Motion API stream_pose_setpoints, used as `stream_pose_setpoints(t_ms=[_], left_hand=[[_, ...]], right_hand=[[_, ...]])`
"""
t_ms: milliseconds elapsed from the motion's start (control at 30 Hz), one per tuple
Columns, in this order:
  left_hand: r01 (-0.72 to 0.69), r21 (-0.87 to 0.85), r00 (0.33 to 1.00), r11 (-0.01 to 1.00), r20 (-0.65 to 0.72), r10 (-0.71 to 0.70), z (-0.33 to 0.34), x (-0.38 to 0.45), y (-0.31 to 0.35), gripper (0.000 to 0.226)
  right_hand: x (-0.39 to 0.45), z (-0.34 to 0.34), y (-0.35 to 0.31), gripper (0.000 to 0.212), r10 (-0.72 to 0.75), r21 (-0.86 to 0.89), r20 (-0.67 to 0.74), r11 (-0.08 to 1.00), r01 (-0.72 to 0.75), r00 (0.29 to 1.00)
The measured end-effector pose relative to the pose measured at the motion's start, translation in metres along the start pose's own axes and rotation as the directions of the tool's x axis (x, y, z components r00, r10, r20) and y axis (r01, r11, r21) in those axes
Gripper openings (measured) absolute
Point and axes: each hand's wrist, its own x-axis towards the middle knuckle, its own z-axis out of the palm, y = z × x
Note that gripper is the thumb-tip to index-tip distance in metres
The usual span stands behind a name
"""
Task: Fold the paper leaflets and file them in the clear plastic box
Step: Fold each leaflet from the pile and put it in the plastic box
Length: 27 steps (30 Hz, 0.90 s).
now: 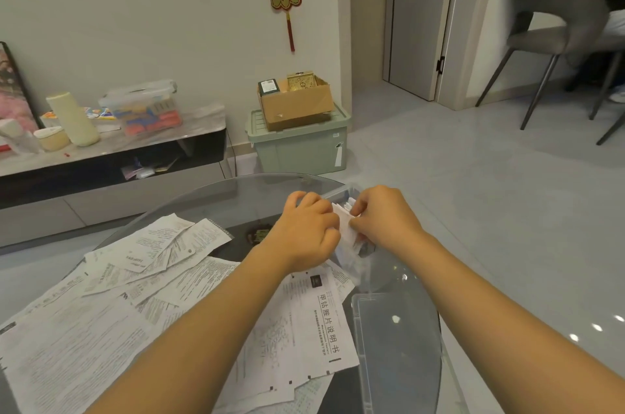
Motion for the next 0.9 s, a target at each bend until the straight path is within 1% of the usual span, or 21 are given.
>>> stream_pose_setpoints(t_ms=[133, 167, 267, 367, 433, 533, 600, 667, 800, 900], left_hand=[[0.003, -0.111, 1.0, 0.994, -0.004, -0.003, 0.004, -0.002, -0.001, 0.071], [0.006, -0.136, 1.0, 0.991, -0.013, -0.008, 0.006, -0.003, -0.001, 0.069], [0.032, -0.175, 0.999, 0.984, -0.028, -0.038, 0.011, -0.004, -0.003, 0.057], [0.05, -0.194, 0.998, 0.98, -0.028, -0.056, 0.014, -0.005, -0.004, 0.05], [0.047, -0.183, 0.999, 0.982, -0.016, -0.051, 0.013, -0.005, -0.005, 0.052], [0.038, -0.114, 0.998, 0.993, 0.046, -0.033, 0.008, -0.001, -0.005, 0.062], [0.05, -0.082, 0.995, 0.995, 0.092, -0.043, 0.004, 0.003, -0.004, 0.06], [0.062, -0.095, 0.994, 0.994, 0.096, -0.053, 0.001, 0.004, -0.002, 0.06], [0.134, -0.179, 0.99, 0.975, -0.014, -0.139, -0.008, -0.006, 0.004, 0.06], [0.193, -0.202, 0.976, 0.96, -0.059, -0.208, -0.021, -0.026, 0.013, 0.06]], right_hand=[[0.001, 0.007, -0.003, 0.017, -0.001, 0.025, 0.023, 1.0, 0.001, 1.0], [0.002, 0.009, -0.003, 0.017, 0.008, -0.001, 0.045, 1.0, -0.008, 0.999], [0.003, 0.013, -0.004, 0.016, 0.026, -0.155, 0.133, 0.988, -0.005, 0.991], [0.009, 0.015, -0.004, 0.017, 0.027, -0.264, 0.163, 0.964, 0.018, 0.986], [0.012, 0.016, -0.003, 0.019, 0.051, -0.311, 0.179, 0.95, 0.007, 0.983], [0.013, 0.016, -0.001, 0.018, 0.049, -0.298, 0.183, 0.954, 0.008, 0.982], [0.011, 0.013, -0.001, 0.021, 0.023, -0.251, 0.164, 0.968, 0.019, 0.986], [0.007, 0.008, -0.001, 0.025, -0.005, -0.175, 0.107, 0.984, 0.024, 0.994], [-0.004, -0.003, -0.002, 0.026, -0.072, -0.064, -0.072, 0.996, 0.068, 0.995], [-0.02, -0.006, -0.007, 0.026, -0.153, -0.038, -0.103, 0.988, 0.15, 0.983]])
